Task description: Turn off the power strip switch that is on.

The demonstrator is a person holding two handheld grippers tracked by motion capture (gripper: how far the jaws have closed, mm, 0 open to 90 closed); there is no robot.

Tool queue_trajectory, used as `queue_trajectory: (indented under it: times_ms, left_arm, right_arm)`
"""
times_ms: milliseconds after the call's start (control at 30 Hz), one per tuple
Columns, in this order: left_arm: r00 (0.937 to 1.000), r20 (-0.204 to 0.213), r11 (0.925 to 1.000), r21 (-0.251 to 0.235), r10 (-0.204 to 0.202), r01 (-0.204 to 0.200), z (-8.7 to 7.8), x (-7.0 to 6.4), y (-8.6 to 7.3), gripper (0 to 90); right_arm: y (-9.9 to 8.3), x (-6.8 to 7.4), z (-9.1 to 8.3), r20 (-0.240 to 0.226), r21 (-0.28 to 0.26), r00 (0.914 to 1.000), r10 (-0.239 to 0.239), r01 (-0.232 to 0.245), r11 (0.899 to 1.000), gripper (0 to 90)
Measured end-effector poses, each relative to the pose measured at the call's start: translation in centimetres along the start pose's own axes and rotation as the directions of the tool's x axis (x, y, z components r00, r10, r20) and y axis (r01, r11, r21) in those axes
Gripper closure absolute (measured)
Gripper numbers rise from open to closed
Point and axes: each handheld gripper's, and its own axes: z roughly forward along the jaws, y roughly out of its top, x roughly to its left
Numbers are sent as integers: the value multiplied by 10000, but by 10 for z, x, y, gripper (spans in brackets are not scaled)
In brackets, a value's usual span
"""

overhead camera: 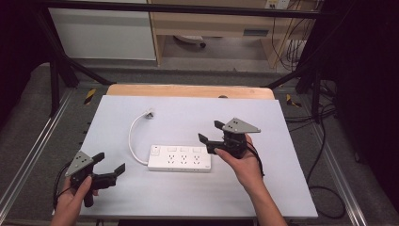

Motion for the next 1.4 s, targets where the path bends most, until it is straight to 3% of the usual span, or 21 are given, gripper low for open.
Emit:
queue_trajectory:
  times_ms: [100,133,433,600,1400]
  left_arm:
    - [10000,6,10000,7,14,-14,0,0,0,51]
    - [10000,8,10000,10,16,-16,0,0,0,51]
    - [10000,38,10000,38,53,-53,0,0,0,51]
    - [10000,21,10000,38,52,-52,0,0,0,51]
    - [10000,39,9999,66,81,-81,0,0,-1,51]
  right_arm:
    - [-1,1,1,-31,18,10000,-70,71,10000,305]
    - [-2,2,2,-39,-1,9999,-133,133,9999,362]
    - [-7,7,14,-178,-76,9998,-92,90,9999,563]
    - [-8,8,21,-230,-206,9997,89,-93,9997,648]
    - [-11,18,52,-290,-379,9995,130,-141,9992,808]
